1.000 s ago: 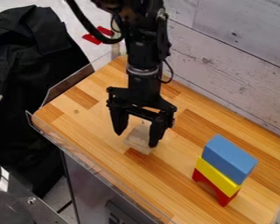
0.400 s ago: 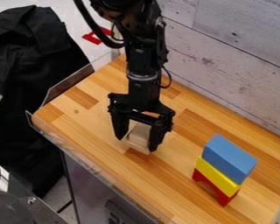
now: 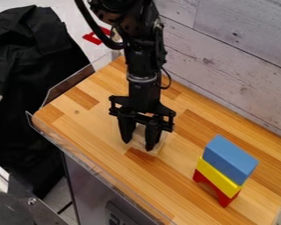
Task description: Move one of the cube on top of the tower
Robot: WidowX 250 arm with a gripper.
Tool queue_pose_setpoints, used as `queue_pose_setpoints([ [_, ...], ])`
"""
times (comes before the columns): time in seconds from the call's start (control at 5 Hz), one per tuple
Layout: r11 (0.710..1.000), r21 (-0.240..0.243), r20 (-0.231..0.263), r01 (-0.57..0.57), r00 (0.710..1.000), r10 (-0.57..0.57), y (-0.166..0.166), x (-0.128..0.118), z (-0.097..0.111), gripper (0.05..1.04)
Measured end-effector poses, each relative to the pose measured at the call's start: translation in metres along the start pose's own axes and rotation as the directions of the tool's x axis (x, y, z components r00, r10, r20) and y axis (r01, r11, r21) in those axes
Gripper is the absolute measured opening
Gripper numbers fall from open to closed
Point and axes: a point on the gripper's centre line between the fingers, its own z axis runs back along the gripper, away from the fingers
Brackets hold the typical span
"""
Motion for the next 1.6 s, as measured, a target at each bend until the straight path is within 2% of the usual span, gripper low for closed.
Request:
queue_pose_setpoints([
  [0.2,1.000,-0.001,0.002,-0.001,1.000,0.001,0.001,0.000,0.000,0.562],
  [0.4,1.000,0.018,-0.010,-0.015,1.000,0.015,0.004,-0.003,0.001,0.562],
  [0.6,0.997,0.061,0.057,-0.048,0.997,0.045,0.003,-0.011,0.029,0.562],
  [0.8,0.992,0.118,0.167,-0.042,0.986,0.022,-0.016,-0.025,0.074,0.562],
  [1.0,0.992,0.124,0.207,0.014,0.978,-0.039,-0.033,-0.037,0.094,0.562],
  [1.2,0.991,0.090,0.227,0.101,0.967,-0.119,-0.061,-0.036,0.100,0.562],
  [1.4,0.973,0.081,0.192,0.215,0.955,-0.227,-0.093,-0.031,0.092,0.562],
  [1.6,0.952,0.087,0.178,0.295,0.935,-0.306,-0.117,-0.031,0.088,0.562],
])
